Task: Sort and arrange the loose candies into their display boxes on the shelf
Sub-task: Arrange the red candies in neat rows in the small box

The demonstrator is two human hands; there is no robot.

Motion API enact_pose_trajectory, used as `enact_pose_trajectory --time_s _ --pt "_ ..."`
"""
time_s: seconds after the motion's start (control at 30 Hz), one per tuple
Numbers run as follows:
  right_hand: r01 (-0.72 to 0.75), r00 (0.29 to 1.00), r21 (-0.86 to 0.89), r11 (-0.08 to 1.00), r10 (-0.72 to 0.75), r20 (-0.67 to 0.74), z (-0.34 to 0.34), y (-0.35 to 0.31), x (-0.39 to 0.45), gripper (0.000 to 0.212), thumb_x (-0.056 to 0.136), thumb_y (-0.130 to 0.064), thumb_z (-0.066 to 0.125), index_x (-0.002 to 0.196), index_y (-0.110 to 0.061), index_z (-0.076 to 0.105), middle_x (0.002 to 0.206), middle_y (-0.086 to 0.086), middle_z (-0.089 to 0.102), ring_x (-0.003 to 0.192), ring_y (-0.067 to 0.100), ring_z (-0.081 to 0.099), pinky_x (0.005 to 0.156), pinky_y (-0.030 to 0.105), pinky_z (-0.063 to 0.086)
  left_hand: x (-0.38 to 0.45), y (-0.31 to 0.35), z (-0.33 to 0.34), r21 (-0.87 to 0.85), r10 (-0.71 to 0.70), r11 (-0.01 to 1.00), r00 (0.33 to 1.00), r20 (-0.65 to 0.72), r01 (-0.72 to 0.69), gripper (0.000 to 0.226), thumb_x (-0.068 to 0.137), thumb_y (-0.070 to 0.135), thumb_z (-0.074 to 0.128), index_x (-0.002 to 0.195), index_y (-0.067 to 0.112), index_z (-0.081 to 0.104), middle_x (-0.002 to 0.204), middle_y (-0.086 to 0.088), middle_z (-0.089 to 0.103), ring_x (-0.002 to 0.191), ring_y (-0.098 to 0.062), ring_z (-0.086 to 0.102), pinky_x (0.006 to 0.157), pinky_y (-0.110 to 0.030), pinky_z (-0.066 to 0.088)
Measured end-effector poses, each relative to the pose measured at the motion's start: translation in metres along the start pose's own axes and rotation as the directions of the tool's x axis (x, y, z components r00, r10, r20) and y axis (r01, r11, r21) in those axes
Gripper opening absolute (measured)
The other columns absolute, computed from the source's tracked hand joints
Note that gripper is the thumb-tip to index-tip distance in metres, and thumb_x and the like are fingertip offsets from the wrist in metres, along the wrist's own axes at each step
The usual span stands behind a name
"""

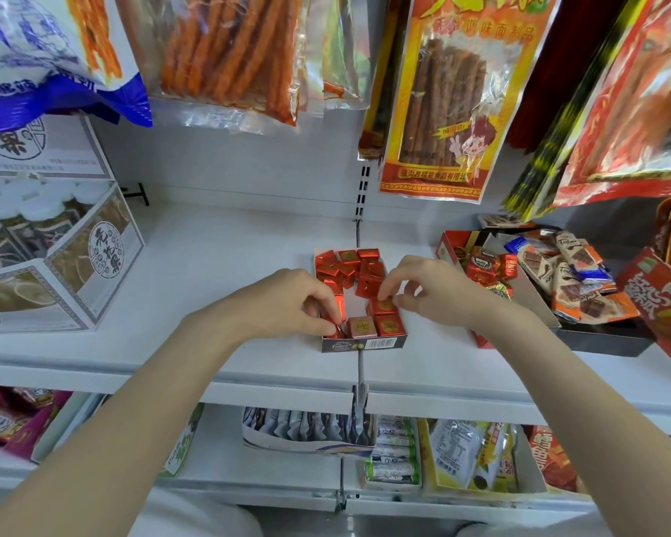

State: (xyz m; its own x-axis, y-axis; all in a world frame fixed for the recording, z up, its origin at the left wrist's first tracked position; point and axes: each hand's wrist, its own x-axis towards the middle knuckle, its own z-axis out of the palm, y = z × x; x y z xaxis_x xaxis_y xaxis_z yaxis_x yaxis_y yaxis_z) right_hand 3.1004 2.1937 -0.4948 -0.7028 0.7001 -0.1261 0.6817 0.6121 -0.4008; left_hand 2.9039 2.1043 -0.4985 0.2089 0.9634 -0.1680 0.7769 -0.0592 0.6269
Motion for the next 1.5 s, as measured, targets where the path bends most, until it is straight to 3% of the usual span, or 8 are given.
enact_pose_trajectory --time_s 0.33,0.5,0.7,0.87,1.07,1.2,1.33,1.5 --pt "-0.004 1.000 0.021 1.000 0.004 -0.006 0.006 0.000 0.005 0.015 0.086 -0.021 0.061 0.101 -0.021 0.059 0.095 -0.011 0.056 0.084 0.014 0.058 0.063 0.013 0.041 -0.001 0.003 0.004 0.000 -0.009 1.000 0.998 -0.060 0.009 0.017 0.074 0.018 0.074 0.082 0.027 0.062 0.089 0.009 0.061 0.083 -0.005 0.055 0.077 -0.023 0.046" --pt "0.045 0.982 0.069 0.997 -0.031 -0.188 0.000 -0.009 0.005 0.016 0.088 -0.016 0.058 0.103 -0.017 0.061 0.097 -0.011 0.057 0.080 0.008 0.055 0.061 0.008 0.040 -0.003 0.003 0.002 -0.049 -0.012 0.999 0.989 -0.144 0.005 0.010 0.073 0.018 0.076 0.075 0.020 0.066 0.084 0.010 0.065 0.080 -0.002 0.061 0.077 -0.021 0.050" --pt "0.149 0.989 0.219 0.964 -0.145 -0.032 0.011 -0.028 0.006 0.015 0.079 -0.008 0.067 0.093 -0.014 0.066 0.087 -0.004 0.067 0.064 -0.015 0.054 0.063 0.003 0.040 0.000 0.006 0.008 -0.181 -0.037 0.983 0.968 -0.246 -0.009 0.025 0.073 0.004 0.072 0.072 0.022 0.054 0.084 0.009 0.060 0.077 -0.009 0.061 0.068 -0.017 0.049" --pt "0.094 0.995 0.443 0.892 -0.098 -0.014 0.016 -0.029 0.005 0.020 0.081 -0.011 0.066 0.100 -0.015 0.062 0.097 0.009 0.071 0.082 0.009 0.065 0.076 0.012 0.050 0.002 -0.001 -0.001 -0.292 -0.045 0.954 0.922 -0.384 -0.075 0.033 0.071 -0.005 0.067 0.069 0.024 0.051 0.079 0.010 0.054 0.071 -0.007 0.055 0.067 -0.018 0.046" --pt "0.089 0.993 0.706 0.703 -0.005 -0.120 0.001 -0.021 0.000 0.020 0.084 -0.002 0.060 0.104 0.000 0.061 0.084 0.009 0.068 0.067 0.004 0.066 0.063 0.013 0.052 0.017 0.015 0.007 -0.216 0.108 0.950 0.888 -0.446 -0.224 0.036 0.072 -0.009 0.060 0.071 0.026 0.052 0.087 0.004 0.053 0.080 -0.008 0.056 0.072 -0.029 0.052" --pt "0.037 0.979 0.643 0.765 0.100 -0.176 -0.004 -0.007 0.002 0.015 0.079 -0.002 0.066 0.094 -0.002 0.065 0.082 0.007 0.069 0.065 0.003 0.068 0.064 0.011 0.052 0.035 0.020 0.014 -0.115 0.139 0.971 0.888 -0.438 -0.209 0.022 0.077 -0.001 0.062 0.090 0.016 0.060 0.094 0.006 0.050 0.089 -0.010 0.058 0.083 -0.028 0.053" --pt "0.002 0.939 0.502 0.865 0.171 -0.298 -0.016 0.007 0.004 0.011 0.082 -0.011 0.064 0.093 -0.009 0.064 0.081 0.001 0.069 0.069 0.004 0.067 0.067 0.011 0.054 0.045 0.013 0.012 0.166 0.120 0.985 0.903 -0.412 -0.055 0.032 0.081 0.014 0.062 0.112 0.019 0.060 0.109 0.000 0.054 0.104 -0.018 0.051 0.094 -0.039 0.042" --pt "-0.059 0.965 0.342 0.938 0.141 -0.219 -0.010 0.011 0.006 0.007 0.087 -0.013 0.059 0.094 -0.011 0.060 0.083 0.001 0.066 0.075 0.009 0.065 0.073 0.020 0.054 0.051 0.010 0.018 0.332 0.113 0.943 0.943 -0.314 -0.002 0.028 0.086 0.022 0.058 0.113 0.025 0.061 0.113 0.003 0.055 0.109 -0.019 0.045 0.094 -0.035 0.035"
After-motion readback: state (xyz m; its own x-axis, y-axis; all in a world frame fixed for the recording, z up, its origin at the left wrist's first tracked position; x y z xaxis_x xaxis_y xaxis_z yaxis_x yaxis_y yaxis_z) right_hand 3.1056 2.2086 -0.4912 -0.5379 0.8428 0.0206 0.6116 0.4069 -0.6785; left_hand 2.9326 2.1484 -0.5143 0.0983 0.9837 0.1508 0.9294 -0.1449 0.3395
